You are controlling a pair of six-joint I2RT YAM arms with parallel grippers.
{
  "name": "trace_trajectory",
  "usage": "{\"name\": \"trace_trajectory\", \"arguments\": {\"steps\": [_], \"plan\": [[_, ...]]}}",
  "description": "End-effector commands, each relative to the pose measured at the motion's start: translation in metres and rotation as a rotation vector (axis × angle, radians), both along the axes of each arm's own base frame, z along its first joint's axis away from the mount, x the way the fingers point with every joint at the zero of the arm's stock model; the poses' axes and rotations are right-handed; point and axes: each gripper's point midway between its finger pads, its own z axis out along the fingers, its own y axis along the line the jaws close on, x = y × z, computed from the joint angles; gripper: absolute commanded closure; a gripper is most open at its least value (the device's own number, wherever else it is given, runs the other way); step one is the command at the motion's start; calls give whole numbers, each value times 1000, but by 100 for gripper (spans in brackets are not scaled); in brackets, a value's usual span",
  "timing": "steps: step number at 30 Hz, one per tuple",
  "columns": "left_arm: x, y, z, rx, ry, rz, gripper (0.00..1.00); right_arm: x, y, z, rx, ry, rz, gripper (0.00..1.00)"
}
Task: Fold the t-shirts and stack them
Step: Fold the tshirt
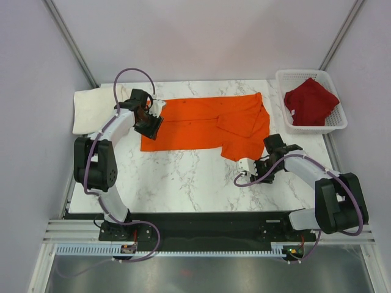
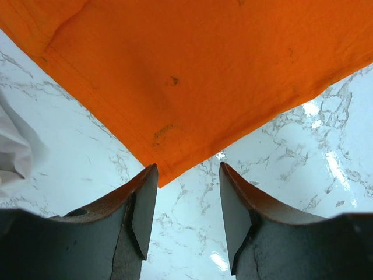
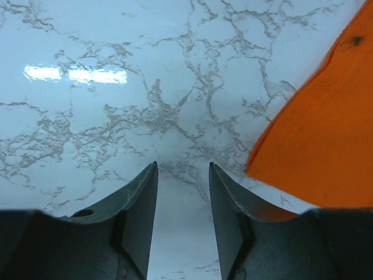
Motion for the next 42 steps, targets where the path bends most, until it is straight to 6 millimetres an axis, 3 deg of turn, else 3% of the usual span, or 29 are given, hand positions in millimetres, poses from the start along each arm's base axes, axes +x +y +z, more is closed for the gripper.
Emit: {"name": "trace_trajectory", "arguments": {"steps": [1,10,20,27,29,33,37,42], "plan": [[1,-6,19,-48,-57,4,46,19,5,16,20,-97,27,52],[-6,-2,19,-34,-60,-6,47,45,6,12,0,-142,8,53],[-5,2,12,-16,-54,-6,48,49,-2,1,-43,-149,8,53],[-5,7,6,9,-42,-18,48,48,-15,-28,-106,-134,-20,53],[-12,12,3,17,-28,-12,48,46,-17,-34,-116,-112,-30,58],[-36,19,-4,-42,51,40,46,43,-20,-46,-144,-39,-69,97],[-63,21,-18,-151,171,124,43,49,-20,-35,-127,-50,-84,100],[-72,19,-32,-190,236,177,50,52,-16,-24,-106,-58,-87,100]]}}
